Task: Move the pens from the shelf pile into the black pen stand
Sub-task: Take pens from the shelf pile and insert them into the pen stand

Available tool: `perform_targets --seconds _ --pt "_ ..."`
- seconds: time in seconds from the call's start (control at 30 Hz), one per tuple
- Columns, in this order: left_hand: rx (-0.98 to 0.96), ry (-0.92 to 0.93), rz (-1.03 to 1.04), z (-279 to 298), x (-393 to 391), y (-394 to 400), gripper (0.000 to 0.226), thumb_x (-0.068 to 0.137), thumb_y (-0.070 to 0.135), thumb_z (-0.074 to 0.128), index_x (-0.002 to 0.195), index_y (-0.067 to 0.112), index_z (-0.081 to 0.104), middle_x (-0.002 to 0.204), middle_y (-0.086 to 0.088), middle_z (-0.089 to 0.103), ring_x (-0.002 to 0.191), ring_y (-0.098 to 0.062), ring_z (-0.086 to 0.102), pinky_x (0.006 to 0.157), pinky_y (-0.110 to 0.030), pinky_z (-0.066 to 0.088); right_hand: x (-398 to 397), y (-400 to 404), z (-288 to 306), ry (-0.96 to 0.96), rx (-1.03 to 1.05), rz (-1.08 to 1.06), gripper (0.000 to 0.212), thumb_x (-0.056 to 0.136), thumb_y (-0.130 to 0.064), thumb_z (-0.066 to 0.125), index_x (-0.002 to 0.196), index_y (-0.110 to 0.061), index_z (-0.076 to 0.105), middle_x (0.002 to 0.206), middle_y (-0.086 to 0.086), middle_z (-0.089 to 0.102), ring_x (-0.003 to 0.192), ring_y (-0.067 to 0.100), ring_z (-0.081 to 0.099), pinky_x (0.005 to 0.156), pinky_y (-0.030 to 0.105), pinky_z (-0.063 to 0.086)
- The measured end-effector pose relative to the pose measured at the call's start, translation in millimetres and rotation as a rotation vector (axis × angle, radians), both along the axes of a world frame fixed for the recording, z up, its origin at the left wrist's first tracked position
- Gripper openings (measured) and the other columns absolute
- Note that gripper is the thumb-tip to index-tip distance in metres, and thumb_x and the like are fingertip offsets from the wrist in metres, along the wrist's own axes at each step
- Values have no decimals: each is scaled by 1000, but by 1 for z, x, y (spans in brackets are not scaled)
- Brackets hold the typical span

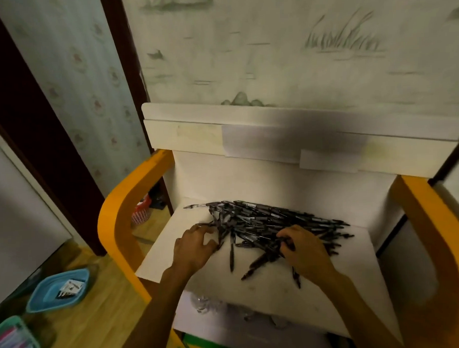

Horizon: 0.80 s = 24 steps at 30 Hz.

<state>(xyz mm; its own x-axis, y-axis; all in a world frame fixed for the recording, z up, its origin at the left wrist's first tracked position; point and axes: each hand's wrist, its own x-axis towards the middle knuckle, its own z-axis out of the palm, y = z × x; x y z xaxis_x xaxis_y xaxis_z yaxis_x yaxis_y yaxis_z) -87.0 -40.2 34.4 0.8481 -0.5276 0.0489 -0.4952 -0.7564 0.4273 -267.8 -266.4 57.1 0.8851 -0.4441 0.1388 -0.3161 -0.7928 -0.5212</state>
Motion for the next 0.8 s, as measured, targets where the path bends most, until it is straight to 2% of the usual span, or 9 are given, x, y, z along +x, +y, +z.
perform_targets --seconds 0.1,0.17,0.33,0.47,0.53,0.67,0.8 --pt "22 41 -6 -20 25 3 37 92 36 61 128 30 60 138 2 56 123 -19 53 101 -37 45 11 1 -2 24 -8 -46 24 95 -23 59 119 -24 64 111 -8 58 91 8 55 75 15 42" --pt "44 43 -25 -29 40 4 40 93 35 61 132 29 57 138 1 55 124 -20 51 101 -36 44 19 1 -1 25 -12 -65 24 94 -22 59 118 -23 65 113 -6 59 95 11 58 79 19 46" --pt "48 -29 -75 -43 76 -3 40 93 31 60 133 28 56 137 -1 54 124 -22 48 100 -38 41 37 1 -3 13 -11 -98 21 93 -19 60 111 -24 68 111 -6 60 93 12 60 78 24 49" --pt "29 -62 -109 -53 92 -17 40 94 29 64 133 25 58 137 0 55 129 -21 44 105 -34 35 49 1 -8 13 -31 -117 21 93 -20 61 112 -22 69 111 -5 61 97 14 60 78 21 45" --pt "9 -83 -120 -58 98 -22 34 94 31 64 126 24 63 130 0 60 124 -21 48 100 -33 37 52 0 -10 12 -28 -116 21 92 -18 62 112 -20 69 111 -3 62 100 16 60 81 22 47" --pt "46 -120 -185 -63 104 -30 23 97 35 57 115 25 66 113 0 65 111 -22 51 89 -34 37 53 -5 -13 18 -14 -108 22 91 -20 62 111 -24 69 112 -5 62 106 17 57 88 35 52" --pt "108 -177 -256 -62 110 -32 25 96 39 57 114 24 65 111 -1 62 109 -23 51 89 -36 37 49 -10 -15 28 -12 -110 22 91 -18 62 110 -24 69 111 -5 62 105 16 57 87 28 50"
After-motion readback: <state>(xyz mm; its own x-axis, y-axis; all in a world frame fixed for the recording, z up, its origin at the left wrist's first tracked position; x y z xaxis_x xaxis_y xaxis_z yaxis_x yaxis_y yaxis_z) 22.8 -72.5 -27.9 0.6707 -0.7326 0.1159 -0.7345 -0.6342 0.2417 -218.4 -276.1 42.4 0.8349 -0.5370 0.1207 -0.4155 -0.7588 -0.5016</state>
